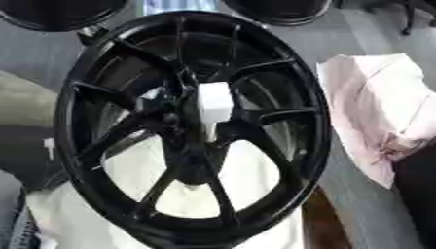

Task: Pull the pin out of the wheel hub.

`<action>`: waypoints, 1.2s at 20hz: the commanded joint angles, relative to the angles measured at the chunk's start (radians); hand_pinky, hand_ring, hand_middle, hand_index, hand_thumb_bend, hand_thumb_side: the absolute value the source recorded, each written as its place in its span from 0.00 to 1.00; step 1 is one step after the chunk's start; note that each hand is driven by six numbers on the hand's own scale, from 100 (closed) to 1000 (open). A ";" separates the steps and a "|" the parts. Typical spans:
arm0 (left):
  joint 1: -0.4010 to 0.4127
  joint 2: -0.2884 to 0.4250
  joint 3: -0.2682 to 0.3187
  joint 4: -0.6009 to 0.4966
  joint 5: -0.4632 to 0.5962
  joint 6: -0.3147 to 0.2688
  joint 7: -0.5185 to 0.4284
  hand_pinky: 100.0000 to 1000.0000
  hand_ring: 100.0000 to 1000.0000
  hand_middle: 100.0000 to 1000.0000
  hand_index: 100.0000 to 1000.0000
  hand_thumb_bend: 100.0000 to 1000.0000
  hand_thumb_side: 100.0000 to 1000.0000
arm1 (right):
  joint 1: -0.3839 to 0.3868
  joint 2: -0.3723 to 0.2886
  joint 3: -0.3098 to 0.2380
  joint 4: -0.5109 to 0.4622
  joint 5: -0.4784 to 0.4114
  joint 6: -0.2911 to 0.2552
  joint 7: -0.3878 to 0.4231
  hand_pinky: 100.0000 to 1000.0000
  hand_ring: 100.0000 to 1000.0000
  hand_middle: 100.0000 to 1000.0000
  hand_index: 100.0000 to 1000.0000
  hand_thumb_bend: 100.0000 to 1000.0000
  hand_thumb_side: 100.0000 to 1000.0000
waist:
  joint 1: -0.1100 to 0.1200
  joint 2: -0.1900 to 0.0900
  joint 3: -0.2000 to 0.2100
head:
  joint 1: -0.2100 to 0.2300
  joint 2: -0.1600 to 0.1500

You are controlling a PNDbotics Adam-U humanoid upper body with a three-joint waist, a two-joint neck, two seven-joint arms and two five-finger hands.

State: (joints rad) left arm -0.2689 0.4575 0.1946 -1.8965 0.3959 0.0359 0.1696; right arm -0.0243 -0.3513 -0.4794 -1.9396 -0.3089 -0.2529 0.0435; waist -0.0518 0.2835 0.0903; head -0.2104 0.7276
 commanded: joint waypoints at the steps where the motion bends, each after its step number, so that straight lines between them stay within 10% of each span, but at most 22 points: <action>1: -0.004 0.017 0.011 -0.019 0.007 0.000 0.003 0.23 0.38 0.40 0.57 0.05 0.77 | 0.001 -0.038 -0.003 -0.022 -0.009 0.001 0.004 0.64 0.55 0.45 0.60 0.00 0.57 | 0.002 -0.021 -0.002 | 0.008 0.001; 9: -0.001 0.022 0.011 -0.020 0.008 0.001 0.003 0.23 0.38 0.40 0.57 0.05 0.77 | -0.012 -0.077 0.010 -0.026 -0.015 -0.004 0.010 0.65 0.57 0.46 0.61 0.00 0.51 | -0.001 -0.028 -0.005 | 0.021 0.020; 14: 0.012 0.031 0.012 -0.016 0.005 0.003 0.003 0.23 0.38 0.40 0.57 0.05 0.77 | -0.073 -0.244 0.068 -0.051 0.027 -0.013 0.052 0.73 0.70 0.56 0.66 0.00 0.31 | -0.007 -0.044 -0.018 | 0.028 0.040; 19: 0.039 0.041 0.026 -0.010 -0.004 0.002 0.016 0.23 0.38 0.40 0.57 0.04 0.77 | -0.239 -0.476 0.196 -0.027 0.144 -0.078 0.176 0.78 0.78 0.69 0.73 0.00 0.13 | -0.014 -0.065 -0.049 | 0.066 0.042; 24: 0.072 0.056 0.046 -0.003 -0.018 -0.004 0.036 0.23 0.38 0.40 0.57 0.04 0.77 | -0.465 -0.556 0.340 0.103 0.184 -0.171 0.287 0.78 0.78 0.68 0.73 0.00 0.10 | -0.022 -0.084 -0.087 | 0.105 0.042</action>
State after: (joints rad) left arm -0.1923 0.4784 0.2254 -1.8909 0.3831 0.0344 0.1978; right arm -0.4718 -0.8548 -0.1626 -1.8610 -0.1408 -0.4033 0.3051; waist -0.0770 0.2177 0.0020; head -0.1148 0.7688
